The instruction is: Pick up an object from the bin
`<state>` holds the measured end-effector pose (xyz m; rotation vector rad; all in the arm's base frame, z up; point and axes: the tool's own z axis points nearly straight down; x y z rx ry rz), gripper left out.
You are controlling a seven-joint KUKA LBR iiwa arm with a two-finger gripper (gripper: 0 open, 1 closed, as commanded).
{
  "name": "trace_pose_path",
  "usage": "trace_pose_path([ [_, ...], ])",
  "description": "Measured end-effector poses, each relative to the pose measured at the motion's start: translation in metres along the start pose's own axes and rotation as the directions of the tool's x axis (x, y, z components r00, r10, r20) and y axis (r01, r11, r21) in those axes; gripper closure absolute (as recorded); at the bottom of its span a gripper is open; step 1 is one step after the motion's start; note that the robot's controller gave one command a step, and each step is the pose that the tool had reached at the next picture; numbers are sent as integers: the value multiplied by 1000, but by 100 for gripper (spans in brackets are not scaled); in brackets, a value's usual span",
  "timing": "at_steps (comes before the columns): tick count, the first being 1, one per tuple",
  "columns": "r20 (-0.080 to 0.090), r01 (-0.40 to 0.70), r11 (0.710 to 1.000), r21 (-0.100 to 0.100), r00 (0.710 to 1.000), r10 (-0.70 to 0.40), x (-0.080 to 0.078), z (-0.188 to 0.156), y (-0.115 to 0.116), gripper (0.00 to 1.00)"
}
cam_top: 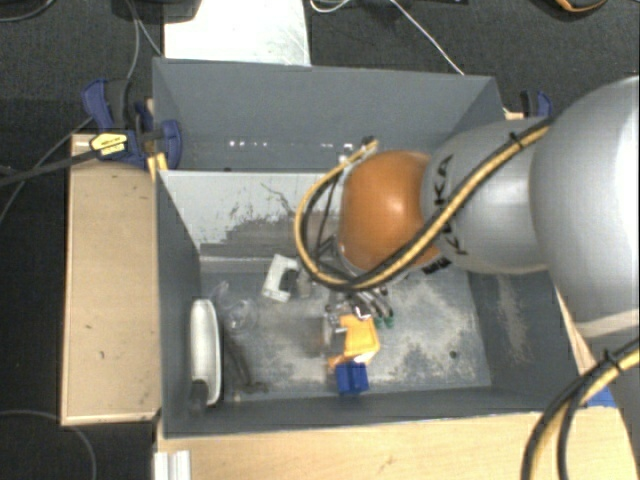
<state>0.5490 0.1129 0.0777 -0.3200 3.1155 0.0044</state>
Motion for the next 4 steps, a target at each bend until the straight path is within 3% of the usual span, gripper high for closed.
trace_pose_path([
  [1,-8,-164,986,3,986,164,34,6,-31,0],
  [2,5,102,995,2,995,-102,33,7,-117,0],
  [3,-2,-355,935,3,935,355,30,6,-124,100],
  [4,-2,-356,934,2,934,356,30,6,-124,100],
])
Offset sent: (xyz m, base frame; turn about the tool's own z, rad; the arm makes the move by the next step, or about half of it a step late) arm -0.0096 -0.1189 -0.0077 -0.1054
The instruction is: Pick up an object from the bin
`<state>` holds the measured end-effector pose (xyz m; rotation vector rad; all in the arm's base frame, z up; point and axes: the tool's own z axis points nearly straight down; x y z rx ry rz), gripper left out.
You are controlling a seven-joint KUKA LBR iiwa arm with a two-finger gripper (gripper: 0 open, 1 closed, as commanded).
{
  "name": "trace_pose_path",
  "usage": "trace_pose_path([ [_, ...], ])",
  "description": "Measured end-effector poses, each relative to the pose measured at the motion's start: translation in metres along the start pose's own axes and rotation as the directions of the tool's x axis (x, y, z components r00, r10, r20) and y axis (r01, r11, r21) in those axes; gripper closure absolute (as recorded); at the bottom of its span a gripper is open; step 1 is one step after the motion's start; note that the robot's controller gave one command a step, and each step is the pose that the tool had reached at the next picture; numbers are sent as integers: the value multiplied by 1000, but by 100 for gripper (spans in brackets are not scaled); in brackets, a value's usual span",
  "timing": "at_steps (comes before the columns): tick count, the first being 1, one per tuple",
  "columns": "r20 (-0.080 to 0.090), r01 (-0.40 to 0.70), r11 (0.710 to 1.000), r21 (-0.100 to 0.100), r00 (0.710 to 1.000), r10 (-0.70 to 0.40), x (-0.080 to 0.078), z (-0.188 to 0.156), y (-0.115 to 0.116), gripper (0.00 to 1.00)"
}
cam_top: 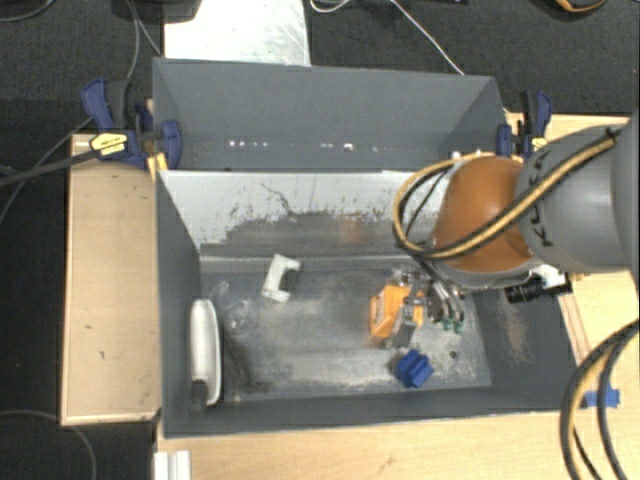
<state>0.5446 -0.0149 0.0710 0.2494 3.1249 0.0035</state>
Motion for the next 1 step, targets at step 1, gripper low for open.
trace_pose_path([
  [1,-5,-26,1000,1,1000,26,-1,-81,-1,100],
])
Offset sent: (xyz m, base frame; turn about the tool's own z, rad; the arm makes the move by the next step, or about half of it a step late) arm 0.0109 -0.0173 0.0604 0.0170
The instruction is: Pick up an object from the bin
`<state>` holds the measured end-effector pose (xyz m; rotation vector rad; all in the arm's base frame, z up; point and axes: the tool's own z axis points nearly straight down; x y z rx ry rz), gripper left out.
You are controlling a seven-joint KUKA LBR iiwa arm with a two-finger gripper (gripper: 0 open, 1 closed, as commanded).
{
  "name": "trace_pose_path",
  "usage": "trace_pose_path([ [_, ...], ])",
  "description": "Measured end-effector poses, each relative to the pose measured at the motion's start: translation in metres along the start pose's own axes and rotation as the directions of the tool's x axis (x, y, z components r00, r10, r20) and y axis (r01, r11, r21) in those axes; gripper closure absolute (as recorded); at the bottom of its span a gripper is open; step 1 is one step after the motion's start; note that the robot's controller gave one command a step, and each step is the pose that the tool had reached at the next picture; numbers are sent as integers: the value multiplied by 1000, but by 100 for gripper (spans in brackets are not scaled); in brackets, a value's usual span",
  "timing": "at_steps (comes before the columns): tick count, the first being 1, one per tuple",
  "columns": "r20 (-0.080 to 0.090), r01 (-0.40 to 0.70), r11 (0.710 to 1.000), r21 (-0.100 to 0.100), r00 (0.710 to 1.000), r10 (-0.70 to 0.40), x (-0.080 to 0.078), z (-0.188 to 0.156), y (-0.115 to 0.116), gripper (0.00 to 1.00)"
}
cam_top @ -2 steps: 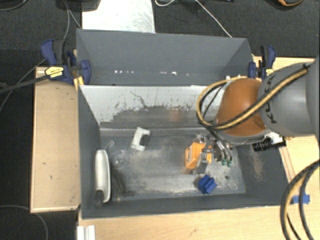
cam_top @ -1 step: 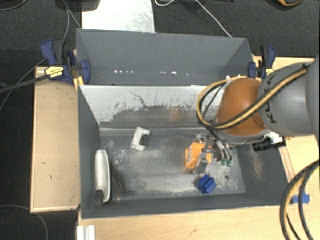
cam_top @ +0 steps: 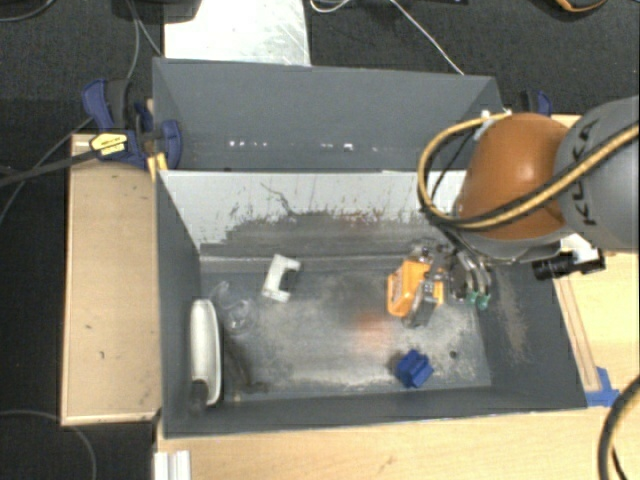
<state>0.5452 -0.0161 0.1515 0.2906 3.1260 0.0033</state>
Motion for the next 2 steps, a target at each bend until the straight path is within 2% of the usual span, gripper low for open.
trace_pose_path([
  [1,8,-1,1000,-1,1000,1,-7,-23,-5,100],
  [2,10,-45,999,-3,999,45,5,-108,15,100],
])
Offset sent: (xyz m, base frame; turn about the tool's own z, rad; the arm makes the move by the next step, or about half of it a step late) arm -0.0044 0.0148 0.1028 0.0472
